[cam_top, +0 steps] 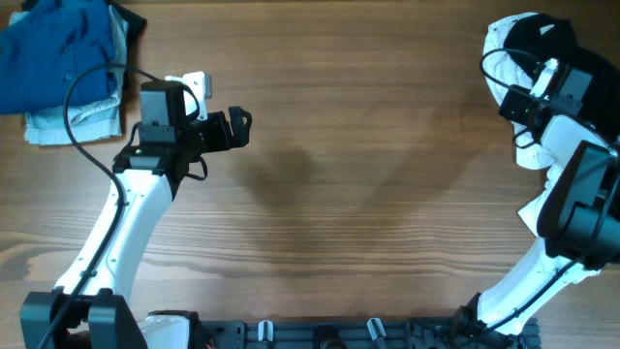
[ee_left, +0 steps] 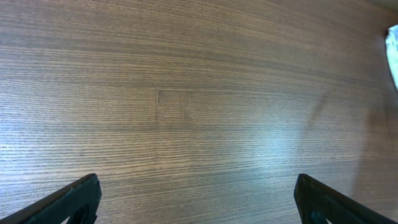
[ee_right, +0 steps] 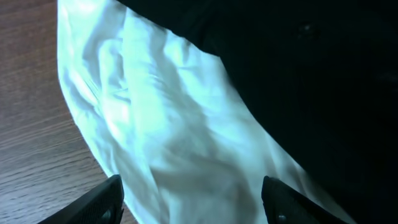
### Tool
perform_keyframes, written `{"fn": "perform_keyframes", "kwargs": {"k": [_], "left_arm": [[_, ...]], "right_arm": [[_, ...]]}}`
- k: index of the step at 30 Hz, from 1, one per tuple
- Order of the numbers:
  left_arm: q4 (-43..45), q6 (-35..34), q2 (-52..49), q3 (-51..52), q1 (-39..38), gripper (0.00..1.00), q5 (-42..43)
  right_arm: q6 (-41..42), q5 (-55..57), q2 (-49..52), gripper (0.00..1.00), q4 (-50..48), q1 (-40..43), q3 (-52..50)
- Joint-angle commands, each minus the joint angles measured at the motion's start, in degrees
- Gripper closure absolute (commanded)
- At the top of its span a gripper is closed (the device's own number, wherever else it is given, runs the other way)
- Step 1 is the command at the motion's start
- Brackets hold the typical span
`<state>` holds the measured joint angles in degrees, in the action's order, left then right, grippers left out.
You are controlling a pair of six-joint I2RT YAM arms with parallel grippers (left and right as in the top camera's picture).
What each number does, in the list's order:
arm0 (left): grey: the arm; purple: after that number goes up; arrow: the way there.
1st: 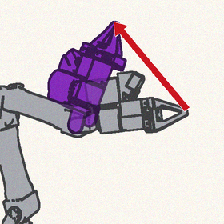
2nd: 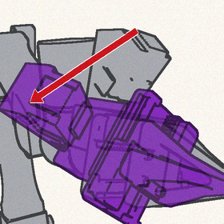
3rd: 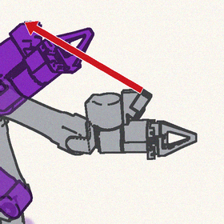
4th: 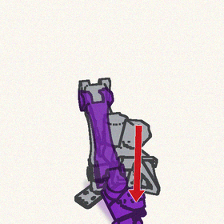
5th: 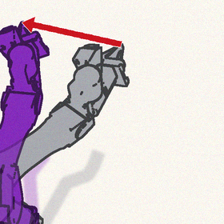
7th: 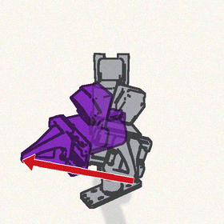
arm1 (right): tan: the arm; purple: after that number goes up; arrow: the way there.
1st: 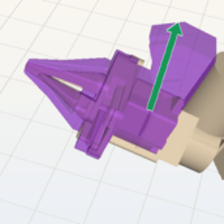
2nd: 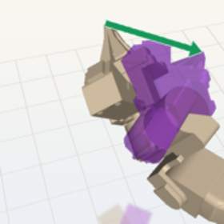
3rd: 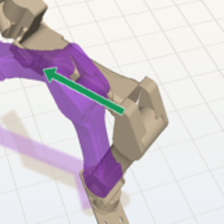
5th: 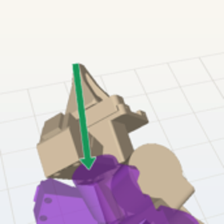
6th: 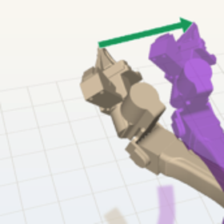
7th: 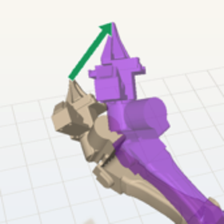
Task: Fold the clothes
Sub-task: 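Reach the right gripper to the white T-shirt pile and grasp it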
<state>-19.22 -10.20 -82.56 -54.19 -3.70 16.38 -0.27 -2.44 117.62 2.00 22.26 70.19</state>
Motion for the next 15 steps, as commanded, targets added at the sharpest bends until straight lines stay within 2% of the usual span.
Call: {"fn": "perform_keyframes", "kwargs": {"k": [1, 9, 10, 11, 12, 13, 15], "left_arm": [[0.2, -0.7, -0.3, -1.2, -0.3, 0.00, -0.2], [0.2, -0.7, -0.3, -1.2, -0.3, 0.00, -0.2], [0.2, -0.7, -0.3, -1.2, -0.3, 0.00, -0.2], [0.2, -0.7, -0.3, -1.2, -0.3, 0.00, -0.2], [0.2, -0.7, -0.3, -1.2, -0.3, 0.00, -0.2], [0.2, -0.7, -0.3, -1.2, -0.3, 0.00, -0.2], [0.4, -0.7, -0.3, -1.2, -0.3, 0.00, -0.2]], "right_arm": [[0.6, 1.1, 2.1, 0.28, -1.4, 0.1, 1.0], [3.4, 1.4, 6.1, 0.28, 1.2, 0.1, 1.0], [4.7, 1.6, 6.6, 0.33, 2.3, 0.1, 1.0], [5.0, 1.6, 6.6, 0.44, 2.9, 0.1, 1.0], [5.4, 1.5, 6.5, 0.66, 3.5, 0.1, 1.1], [6.6, 1.5, 6.2, 0.77, 4.0, 0.1, 1.1], [9.3, 1.6, 5.2, 0.87, 4.5, 0.1, 1.1]]}}
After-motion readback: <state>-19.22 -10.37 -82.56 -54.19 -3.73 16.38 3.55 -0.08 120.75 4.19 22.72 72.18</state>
